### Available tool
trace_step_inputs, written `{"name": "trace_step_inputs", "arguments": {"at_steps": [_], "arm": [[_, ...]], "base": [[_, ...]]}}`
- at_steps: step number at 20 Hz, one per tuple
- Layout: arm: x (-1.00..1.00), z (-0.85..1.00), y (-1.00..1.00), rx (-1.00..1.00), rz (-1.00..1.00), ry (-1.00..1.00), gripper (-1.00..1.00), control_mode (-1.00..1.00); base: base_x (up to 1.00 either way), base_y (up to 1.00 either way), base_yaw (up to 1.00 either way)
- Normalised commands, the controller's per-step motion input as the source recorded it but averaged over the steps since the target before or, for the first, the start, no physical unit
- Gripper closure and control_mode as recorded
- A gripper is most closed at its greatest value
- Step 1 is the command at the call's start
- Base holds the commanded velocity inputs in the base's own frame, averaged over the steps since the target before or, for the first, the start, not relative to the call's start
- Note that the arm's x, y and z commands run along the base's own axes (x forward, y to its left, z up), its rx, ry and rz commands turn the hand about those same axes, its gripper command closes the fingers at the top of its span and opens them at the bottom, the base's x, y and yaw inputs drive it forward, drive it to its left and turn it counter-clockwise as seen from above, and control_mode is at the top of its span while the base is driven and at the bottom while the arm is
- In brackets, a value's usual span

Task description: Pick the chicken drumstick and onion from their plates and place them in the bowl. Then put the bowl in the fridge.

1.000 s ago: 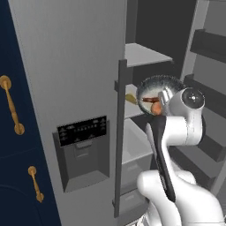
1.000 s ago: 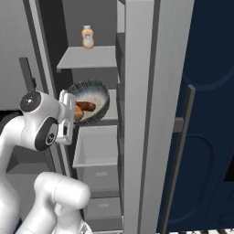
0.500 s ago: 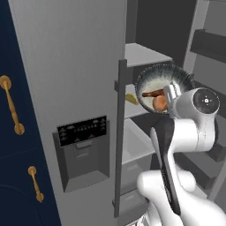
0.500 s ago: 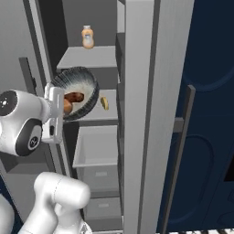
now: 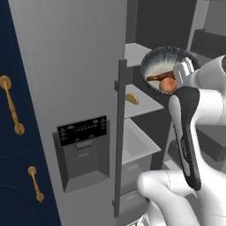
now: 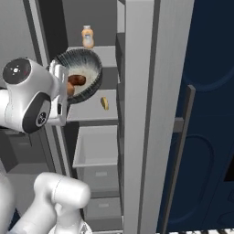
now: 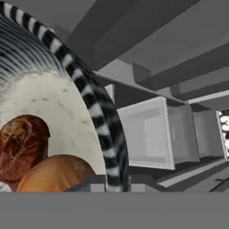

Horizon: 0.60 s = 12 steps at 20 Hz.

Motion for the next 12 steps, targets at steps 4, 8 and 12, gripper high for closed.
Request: {"name": "trace_step_inputs", "arguments": {"at_steps": [4,8,12], "arm": [[0.62,0.01,-0.01,-0.05,0.15,-0.10,1.00,-1.00],[0.67,0.08,-0.18,-0.01,0.01,0.00,1.00,-1.00],[0.54,0.26,-0.14,0.00,0.00,0.00,1.00,-1.00]], "base": [[0.00,0.00,0.00],[0.00,0.00,0.00],[0.00,0.00,0.00]]}}
